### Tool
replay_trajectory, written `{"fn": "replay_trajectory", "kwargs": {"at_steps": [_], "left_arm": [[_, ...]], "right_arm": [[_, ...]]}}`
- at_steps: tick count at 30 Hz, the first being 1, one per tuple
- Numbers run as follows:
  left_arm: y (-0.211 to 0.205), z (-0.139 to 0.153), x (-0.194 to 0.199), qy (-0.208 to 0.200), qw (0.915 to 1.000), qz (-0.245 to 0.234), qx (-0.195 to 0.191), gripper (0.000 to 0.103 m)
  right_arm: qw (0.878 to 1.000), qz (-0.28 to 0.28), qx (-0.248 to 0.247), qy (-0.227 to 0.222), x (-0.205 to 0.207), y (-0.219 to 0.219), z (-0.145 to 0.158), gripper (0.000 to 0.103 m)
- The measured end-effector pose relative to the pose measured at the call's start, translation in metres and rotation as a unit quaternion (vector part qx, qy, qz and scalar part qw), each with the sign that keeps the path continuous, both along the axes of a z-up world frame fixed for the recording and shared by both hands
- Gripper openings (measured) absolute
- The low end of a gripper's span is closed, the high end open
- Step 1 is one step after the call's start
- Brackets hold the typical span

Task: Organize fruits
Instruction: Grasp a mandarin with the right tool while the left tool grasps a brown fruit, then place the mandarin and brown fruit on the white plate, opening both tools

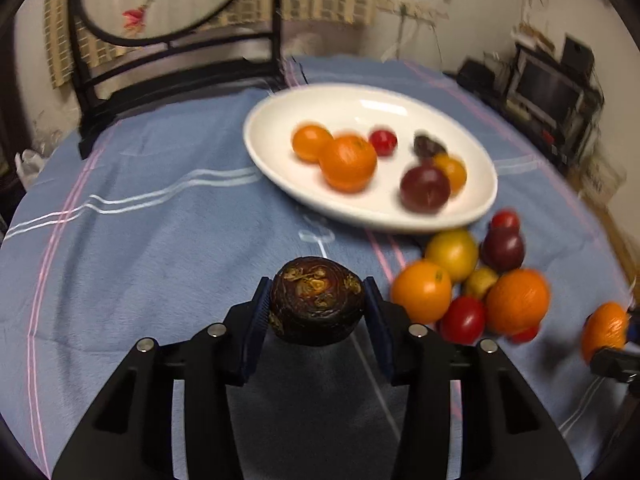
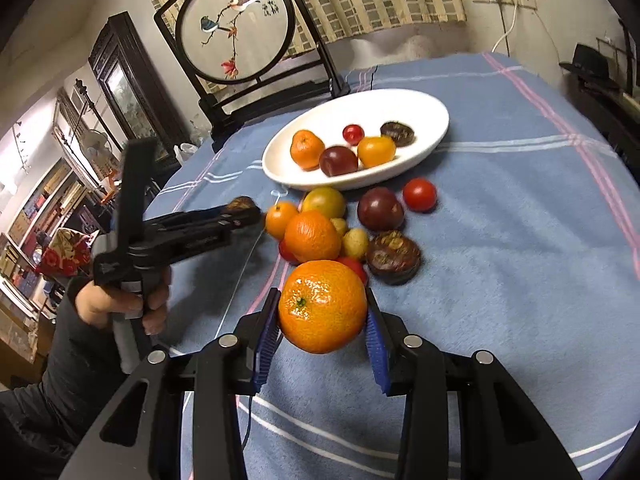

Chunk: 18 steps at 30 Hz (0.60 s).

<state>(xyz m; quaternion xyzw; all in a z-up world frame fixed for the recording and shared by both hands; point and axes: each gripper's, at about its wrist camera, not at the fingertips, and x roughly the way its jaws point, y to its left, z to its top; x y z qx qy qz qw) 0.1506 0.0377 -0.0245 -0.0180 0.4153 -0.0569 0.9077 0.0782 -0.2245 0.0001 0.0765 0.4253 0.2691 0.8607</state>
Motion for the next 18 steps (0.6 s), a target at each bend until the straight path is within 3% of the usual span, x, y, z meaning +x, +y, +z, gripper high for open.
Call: {"fn": "replay_trajectory", "kwargs": {"at_steps": [5,11,18], "left_arm": [[0.006,0.028,-0.005,-0.023,0.9989,0.016,-0.037,0.045],[-0.008,0.053,0.012,-0.040,0.9990,0.008,-0.020,0.045],[-0.012,0.058,0.077,-0.032,0.9984,0.038,-0.026,0.045]], "right_arm": [[0.999,-0.005,-0.019,-0.035,0.017,0.003,0.025,0.040],[0.995,-0.004,-0.043,-0.094,0.056,0.022,0.058,0.040],[0.993,-0.013,-0.070,-0.095,0.130,0.051,0.050,0.040]]}}
